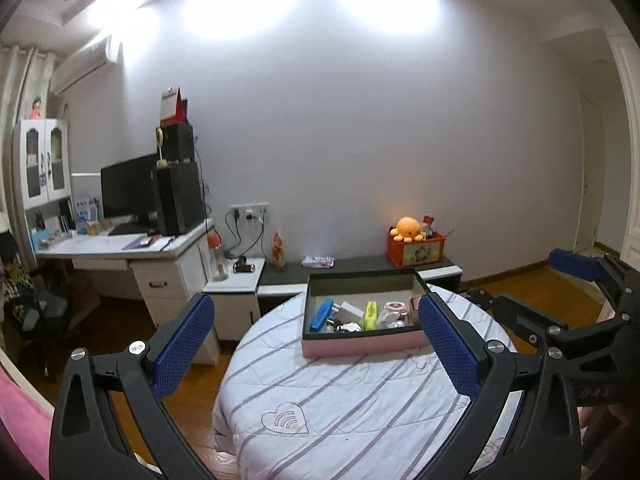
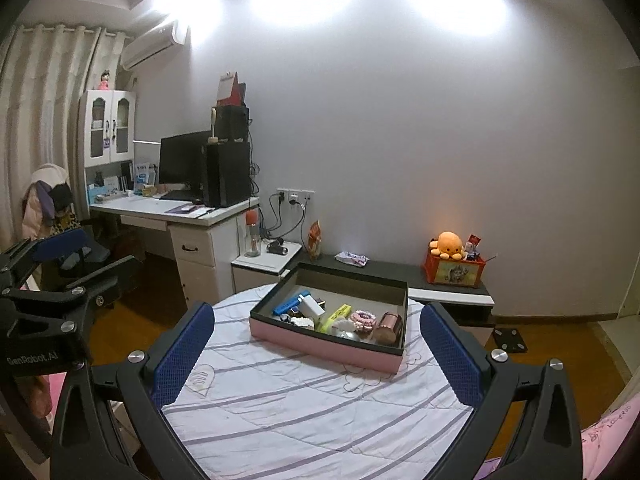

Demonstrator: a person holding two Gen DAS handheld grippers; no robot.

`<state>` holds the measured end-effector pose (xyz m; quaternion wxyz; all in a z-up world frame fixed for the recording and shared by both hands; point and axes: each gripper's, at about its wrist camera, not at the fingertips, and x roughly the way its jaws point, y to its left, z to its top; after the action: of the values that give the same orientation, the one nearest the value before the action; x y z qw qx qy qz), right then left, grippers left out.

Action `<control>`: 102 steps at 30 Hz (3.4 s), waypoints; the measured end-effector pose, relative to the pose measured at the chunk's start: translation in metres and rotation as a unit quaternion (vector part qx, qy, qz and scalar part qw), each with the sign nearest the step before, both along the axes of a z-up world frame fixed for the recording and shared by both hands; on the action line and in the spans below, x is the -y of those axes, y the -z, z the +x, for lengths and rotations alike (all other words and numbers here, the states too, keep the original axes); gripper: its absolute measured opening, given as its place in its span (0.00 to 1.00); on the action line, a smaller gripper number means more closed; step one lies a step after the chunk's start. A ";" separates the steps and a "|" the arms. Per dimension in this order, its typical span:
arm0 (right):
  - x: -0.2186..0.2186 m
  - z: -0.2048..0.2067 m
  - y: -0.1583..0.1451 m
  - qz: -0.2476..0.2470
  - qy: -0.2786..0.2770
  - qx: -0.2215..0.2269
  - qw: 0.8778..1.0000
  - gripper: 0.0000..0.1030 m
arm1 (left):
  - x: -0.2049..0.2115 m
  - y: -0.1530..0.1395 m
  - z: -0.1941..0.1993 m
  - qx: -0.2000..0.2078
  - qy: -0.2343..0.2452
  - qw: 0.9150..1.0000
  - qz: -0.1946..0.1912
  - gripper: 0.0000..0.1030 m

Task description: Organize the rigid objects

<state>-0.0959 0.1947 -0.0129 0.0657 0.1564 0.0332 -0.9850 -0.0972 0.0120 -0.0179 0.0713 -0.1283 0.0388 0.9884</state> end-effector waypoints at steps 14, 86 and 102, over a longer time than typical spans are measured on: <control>0.008 0.051 -0.028 -0.010 0.013 -0.066 0.998 1.00 | 0.004 -0.026 0.053 -0.074 -0.015 0.997 -0.004 1.00; 0.021 0.059 -0.048 0.020 0.034 -0.123 0.992 1.00 | 0.004 -0.037 0.046 -0.119 -0.034 0.992 0.014 1.00; 0.017 0.026 -0.066 0.026 0.030 -0.116 0.992 1.00 | -0.006 -0.056 0.007 -0.120 -0.038 0.992 0.003 1.00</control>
<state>-0.0700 0.1773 0.0535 0.0280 0.0434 0.0612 -0.9968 -0.0903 0.0179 0.0377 0.0292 -0.0098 0.0390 0.9988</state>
